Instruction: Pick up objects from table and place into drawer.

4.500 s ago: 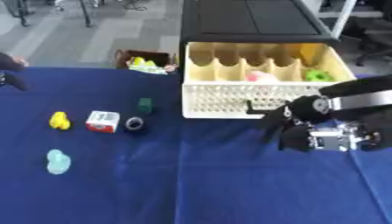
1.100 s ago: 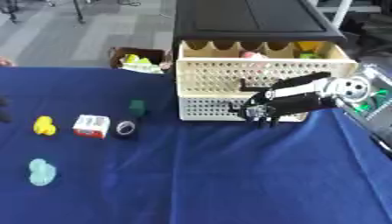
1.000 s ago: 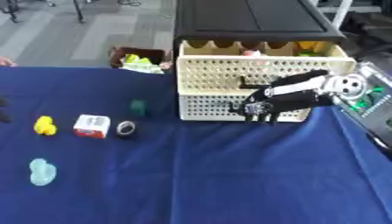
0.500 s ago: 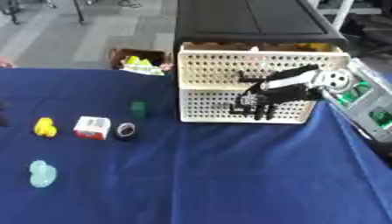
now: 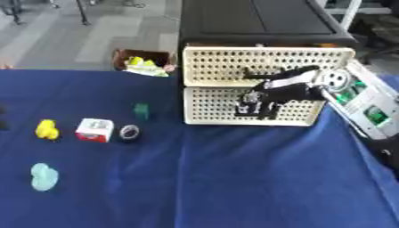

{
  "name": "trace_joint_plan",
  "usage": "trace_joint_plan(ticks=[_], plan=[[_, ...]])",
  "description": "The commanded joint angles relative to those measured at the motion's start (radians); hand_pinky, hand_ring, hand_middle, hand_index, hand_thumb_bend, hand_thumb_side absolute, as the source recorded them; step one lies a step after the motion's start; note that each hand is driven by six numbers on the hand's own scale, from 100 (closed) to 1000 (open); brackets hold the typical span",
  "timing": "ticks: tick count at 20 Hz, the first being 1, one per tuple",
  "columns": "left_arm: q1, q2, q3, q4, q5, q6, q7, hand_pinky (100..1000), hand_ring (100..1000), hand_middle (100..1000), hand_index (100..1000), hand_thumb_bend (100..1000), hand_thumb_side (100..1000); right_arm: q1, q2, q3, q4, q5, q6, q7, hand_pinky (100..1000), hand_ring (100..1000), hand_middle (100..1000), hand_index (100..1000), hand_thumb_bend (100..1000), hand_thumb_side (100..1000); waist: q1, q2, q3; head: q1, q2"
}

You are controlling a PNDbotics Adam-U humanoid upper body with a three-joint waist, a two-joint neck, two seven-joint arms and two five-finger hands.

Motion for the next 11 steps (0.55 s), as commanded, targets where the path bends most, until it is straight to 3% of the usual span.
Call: trace_joint_plan(ticks=[1, 7, 11], plan=[[-0.010, 0.006, 0.008, -0.020, -0.004, -0.002, -0.002, 550, 655, 599, 859, 107, 1000, 0.006, -0.064, -0.019, -0.053, -0.023, 0.004, 0.005, 726, 758, 777, 920, 100, 1000, 0.000, -0.019, 0.001, -0.003, -0.011], [-0.011, 0.007, 0.008, -0.020, -0.001, -0.003, -0.001, 551, 655, 599, 859, 106, 1000, 0.066, -0.109, -0.008, -0.132, -0.060, 0.002, 0.005, 720, 752, 769, 906, 100, 1000, 0.001, -0.023, 0.001, 0.003, -0.005], [-0.009, 0.009, 0.011, -0.020, 0.000, -0.004, 0.005, 551, 656, 600, 859, 106, 1000, 0.136, -0.165, -0.045, -0.261, -0.103, -0.014, 0.005, 726, 747, 760, 898, 100, 1000, 0.000, -0.029, 0.000, 0.014, 0.004]])
